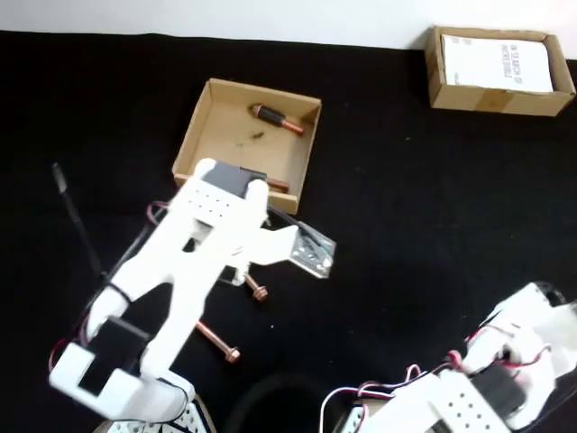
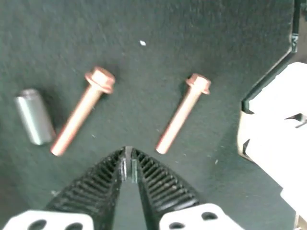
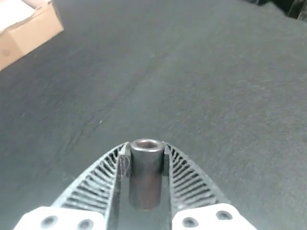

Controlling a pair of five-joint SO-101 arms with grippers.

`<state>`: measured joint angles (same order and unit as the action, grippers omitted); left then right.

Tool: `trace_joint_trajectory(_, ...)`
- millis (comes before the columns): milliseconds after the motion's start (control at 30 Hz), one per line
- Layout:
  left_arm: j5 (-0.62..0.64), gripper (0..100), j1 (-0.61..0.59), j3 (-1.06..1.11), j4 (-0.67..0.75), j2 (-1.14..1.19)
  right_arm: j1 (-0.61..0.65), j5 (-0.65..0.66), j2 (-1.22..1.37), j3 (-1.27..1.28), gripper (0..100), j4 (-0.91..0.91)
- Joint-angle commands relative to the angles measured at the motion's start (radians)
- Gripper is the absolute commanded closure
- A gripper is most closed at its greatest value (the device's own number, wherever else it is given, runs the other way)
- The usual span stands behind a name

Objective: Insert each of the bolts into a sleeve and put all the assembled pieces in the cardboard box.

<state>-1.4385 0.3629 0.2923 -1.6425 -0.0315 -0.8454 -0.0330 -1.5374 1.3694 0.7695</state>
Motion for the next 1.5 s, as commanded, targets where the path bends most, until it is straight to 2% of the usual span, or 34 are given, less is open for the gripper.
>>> trace_joint_trajectory(0, -0.115, 99, 0.059, -0.065, -0.018, 0.036, -0.033, 0.012, -0.176, 0.130, 99.1, -0.081)
trace_joint_trajectory(100, -0.114, 99, 0.108, -0.097, -0.018, 0.111, -0.050, 0.014, -0.302, 0.220, 99.1, -0.085)
trace_joint_trajectory(233, -0.117, 98, 0.127, -0.189, -0.044, 0.240, -0.056, 0.058, -0.283, 0.252, 99.1, -0.087)
trace_joint_trajectory(433, -0.110, 83, 0.114, -0.384, -0.098, 0.414, -0.051, 0.064, -0.283, 0.252, 99.1, -0.108)
trace_joint_trajectory(667, -0.120, 84, 0.041, -0.460, -0.104, 0.452, -0.027, 0.083, -0.283, 0.251, 99.1, -0.151)
trace_joint_trajectory(733, -0.170, 84, 0.028, -0.456, -0.104, 0.452, -0.024, 0.095, -0.283, 0.251, 99.1, -0.151)
trace_joint_trajectory(833, -0.209, 84, 0.028, -0.444, -0.104, 0.452, -0.024, 0.097, -0.283, 0.249, 99.1, -0.151)
trace_joint_trajectory(1167, -0.210, 84, 0.036, -0.444, -0.097, 0.476, 0.031, 0.098, -0.283, 0.248, 99.1, -0.151)
trace_joint_trajectory(1467, -0.204, 84, 0.038, -0.610, -0.103, 0.651, 0.041, 0.098, -0.283, 0.246, 99.1, -0.151)
